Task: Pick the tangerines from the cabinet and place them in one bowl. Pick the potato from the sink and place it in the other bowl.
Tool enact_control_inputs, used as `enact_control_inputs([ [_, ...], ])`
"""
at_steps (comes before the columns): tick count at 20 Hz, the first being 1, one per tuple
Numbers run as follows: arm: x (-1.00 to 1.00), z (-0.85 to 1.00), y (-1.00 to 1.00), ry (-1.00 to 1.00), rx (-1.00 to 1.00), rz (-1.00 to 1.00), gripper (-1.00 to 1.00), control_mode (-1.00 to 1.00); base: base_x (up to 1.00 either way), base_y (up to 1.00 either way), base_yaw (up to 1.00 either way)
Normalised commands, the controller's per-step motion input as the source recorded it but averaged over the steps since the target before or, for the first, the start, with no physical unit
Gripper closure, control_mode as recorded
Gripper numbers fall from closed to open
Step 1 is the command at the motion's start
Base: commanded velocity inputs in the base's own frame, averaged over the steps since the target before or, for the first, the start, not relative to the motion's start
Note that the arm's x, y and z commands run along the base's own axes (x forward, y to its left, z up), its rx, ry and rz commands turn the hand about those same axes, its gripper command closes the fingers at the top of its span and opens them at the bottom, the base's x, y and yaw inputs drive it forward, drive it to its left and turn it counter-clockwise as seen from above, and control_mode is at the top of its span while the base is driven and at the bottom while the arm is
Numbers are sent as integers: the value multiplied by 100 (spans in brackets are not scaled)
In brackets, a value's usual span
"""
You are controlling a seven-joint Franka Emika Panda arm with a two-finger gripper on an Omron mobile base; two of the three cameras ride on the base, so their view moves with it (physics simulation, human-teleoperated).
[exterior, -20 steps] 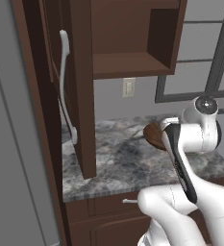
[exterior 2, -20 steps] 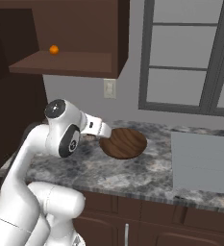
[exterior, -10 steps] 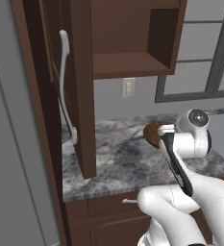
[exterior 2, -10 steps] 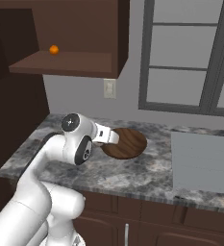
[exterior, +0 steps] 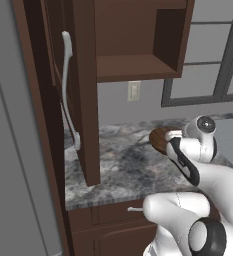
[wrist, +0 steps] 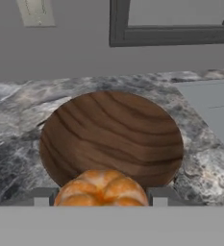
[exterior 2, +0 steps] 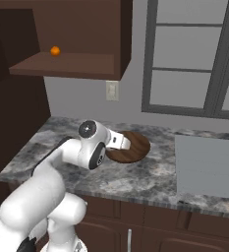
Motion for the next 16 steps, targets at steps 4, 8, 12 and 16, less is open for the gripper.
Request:
enact_control_inputs([
  [4, 0, -14, -1, 8, 0, 0, 100, -100, 0, 0, 0],
  [8, 4, -16, 0, 3, 0, 0, 100, -100, 0, 0, 0],
  [12, 25, -21, -1, 0, 0, 0, 100, -100, 0, 0, 0],
  [16, 30, -27, -8, 0, 0, 0, 100, -100, 0, 0, 0],
])
